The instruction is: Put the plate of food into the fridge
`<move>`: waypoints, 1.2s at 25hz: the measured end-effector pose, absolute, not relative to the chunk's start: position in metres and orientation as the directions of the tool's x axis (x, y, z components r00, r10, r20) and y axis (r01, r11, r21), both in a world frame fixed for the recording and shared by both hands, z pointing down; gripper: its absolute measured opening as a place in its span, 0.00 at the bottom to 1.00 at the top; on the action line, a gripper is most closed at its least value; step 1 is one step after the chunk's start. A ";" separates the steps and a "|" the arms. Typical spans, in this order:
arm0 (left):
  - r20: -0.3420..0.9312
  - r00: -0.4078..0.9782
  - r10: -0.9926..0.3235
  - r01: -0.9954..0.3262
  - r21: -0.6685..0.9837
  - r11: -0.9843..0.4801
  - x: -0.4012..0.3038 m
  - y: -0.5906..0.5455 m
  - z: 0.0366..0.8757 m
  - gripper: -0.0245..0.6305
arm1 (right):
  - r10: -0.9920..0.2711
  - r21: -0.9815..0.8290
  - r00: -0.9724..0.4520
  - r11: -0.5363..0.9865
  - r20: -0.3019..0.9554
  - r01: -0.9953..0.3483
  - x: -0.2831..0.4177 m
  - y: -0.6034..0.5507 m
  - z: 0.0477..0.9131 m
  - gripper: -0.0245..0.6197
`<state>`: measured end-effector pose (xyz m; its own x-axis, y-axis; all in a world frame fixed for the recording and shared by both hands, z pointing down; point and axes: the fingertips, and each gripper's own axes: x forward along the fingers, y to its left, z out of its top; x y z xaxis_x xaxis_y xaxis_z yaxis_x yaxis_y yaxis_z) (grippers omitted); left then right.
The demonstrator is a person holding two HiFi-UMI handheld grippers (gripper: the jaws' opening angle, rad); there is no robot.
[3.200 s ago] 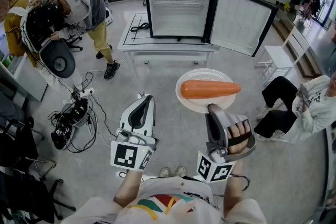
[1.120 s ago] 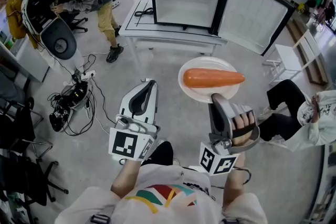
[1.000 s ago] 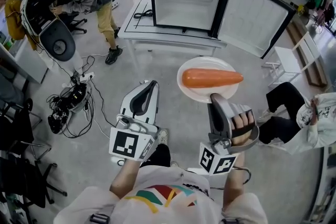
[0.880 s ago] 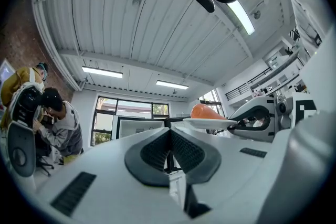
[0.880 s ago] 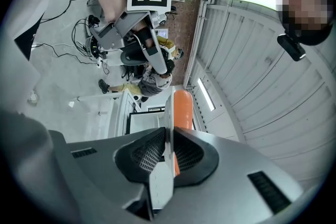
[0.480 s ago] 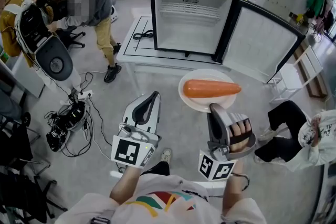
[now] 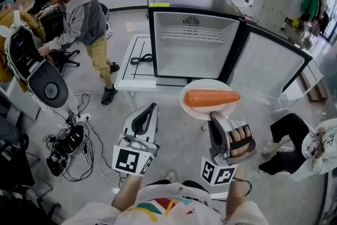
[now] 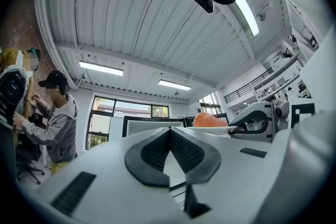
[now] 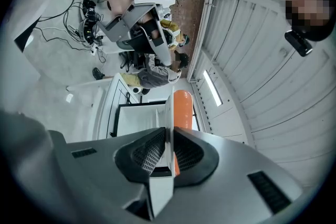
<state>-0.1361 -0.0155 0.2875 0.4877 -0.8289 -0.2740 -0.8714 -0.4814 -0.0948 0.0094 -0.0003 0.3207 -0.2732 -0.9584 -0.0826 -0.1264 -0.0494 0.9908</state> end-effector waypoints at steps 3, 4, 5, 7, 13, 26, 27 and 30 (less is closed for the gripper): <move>-0.280 0.477 -0.833 -0.877 -0.099 -0.469 -0.144 -0.043 0.287 0.04 | -0.961 0.990 -0.264 -0.048 -0.081 -0.131 0.006 -0.026 0.321 0.10; -0.281 0.475 -0.834 -0.879 -0.095 -0.468 -0.144 -0.052 0.286 0.04 | -0.962 0.990 -0.263 -0.044 -0.078 -0.132 0.006 -0.033 0.321 0.10; -0.282 0.475 -0.834 -0.878 -0.092 -0.469 -0.143 -0.060 0.286 0.04 | -0.962 0.990 -0.263 -0.039 -0.073 -0.132 0.006 -0.039 0.321 0.10; -0.280 0.481 -0.831 -0.875 -0.096 -0.474 -0.140 -0.075 0.285 0.04 | -0.962 0.991 -0.265 -0.029 -0.063 -0.132 0.005 -0.052 0.322 0.10; -0.263 0.496 -0.828 -0.867 -0.102 -0.487 -0.121 -0.131 0.291 0.04 | -0.959 0.989 -0.277 -0.016 -0.056 -0.146 0.013 -0.111 0.325 0.10; -0.274 0.477 -0.835 -0.879 -0.127 -0.460 -0.065 -0.264 0.283 0.04 | -0.939 0.987 -0.341 0.003 -0.052 -0.159 0.052 -0.240 0.329 0.10; -0.270 0.474 -0.838 -0.881 -0.126 -0.457 -0.063 -0.271 0.284 0.04 | -0.936 0.987 -0.347 0.006 -0.050 -0.159 0.052 -0.247 0.329 0.10; -0.255 0.468 -0.846 -0.884 -0.121 -0.452 -0.060 -0.290 0.287 0.04 | -0.930 0.987 -0.365 0.021 -0.039 -0.160 0.051 -0.264 0.331 0.10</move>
<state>-0.0602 -0.2905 0.2873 0.4677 -0.8464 -0.2545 -0.8838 -0.4519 -0.1215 0.0512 -0.2642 0.3309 -0.3650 -0.9302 -0.0394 -0.1603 0.0211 0.9868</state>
